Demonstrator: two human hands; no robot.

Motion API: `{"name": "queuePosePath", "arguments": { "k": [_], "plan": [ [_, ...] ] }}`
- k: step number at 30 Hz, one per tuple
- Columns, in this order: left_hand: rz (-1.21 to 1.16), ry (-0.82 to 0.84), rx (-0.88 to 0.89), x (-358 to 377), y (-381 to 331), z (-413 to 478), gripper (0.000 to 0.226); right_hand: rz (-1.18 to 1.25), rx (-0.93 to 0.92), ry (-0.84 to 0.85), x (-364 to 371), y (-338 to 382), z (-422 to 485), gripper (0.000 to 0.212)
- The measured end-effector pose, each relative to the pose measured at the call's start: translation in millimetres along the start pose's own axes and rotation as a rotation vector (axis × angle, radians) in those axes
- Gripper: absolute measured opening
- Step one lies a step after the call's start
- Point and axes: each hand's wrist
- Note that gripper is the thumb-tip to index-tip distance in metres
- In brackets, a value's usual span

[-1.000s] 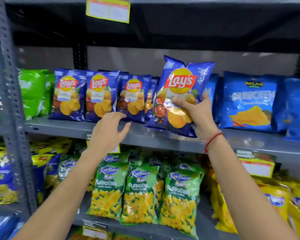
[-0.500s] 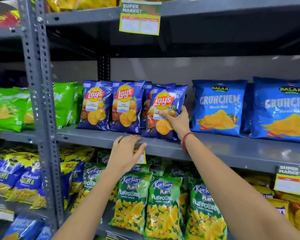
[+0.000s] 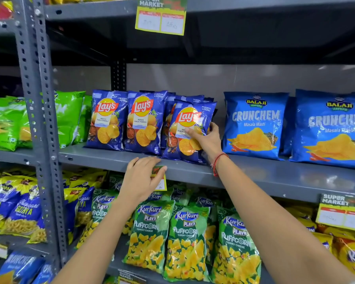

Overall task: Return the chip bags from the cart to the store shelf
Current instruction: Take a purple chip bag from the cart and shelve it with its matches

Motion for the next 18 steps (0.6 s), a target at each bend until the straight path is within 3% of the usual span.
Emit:
{"name": "queuePosePath", "arguments": {
  "k": [5, 11, 14, 18],
  "plan": [
    [0.001, 0.043, -0.006, -7.4, -3.6, 1.5, 0.052, -0.141, -0.067, -0.068, -19.0, 13.3, -24.8, 0.095],
    [-0.153, -0.04, -0.054, -14.3, -31.1, 1.6, 0.041, -0.077, -0.146, -0.131, -68.3, 35.7, -92.2, 0.051],
    [-0.234, -0.109, 0.04, -3.9, -79.0, -6.4, 0.038, -0.017, -0.207, -0.191, -103.5, 38.5, -140.6, 0.03],
    [-0.371, -0.149, 0.225, 36.1, -161.2, -31.0, 0.029, -0.066, -0.229, -0.292, -165.0, 25.9, -215.3, 0.023]
  ]
}}
Point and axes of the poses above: each hand's wrist, its own z-axis towards the middle knuckle, its own x-axis out of the palm, y = z × x, and after that the axes turned 9 degrees about y, right-handed
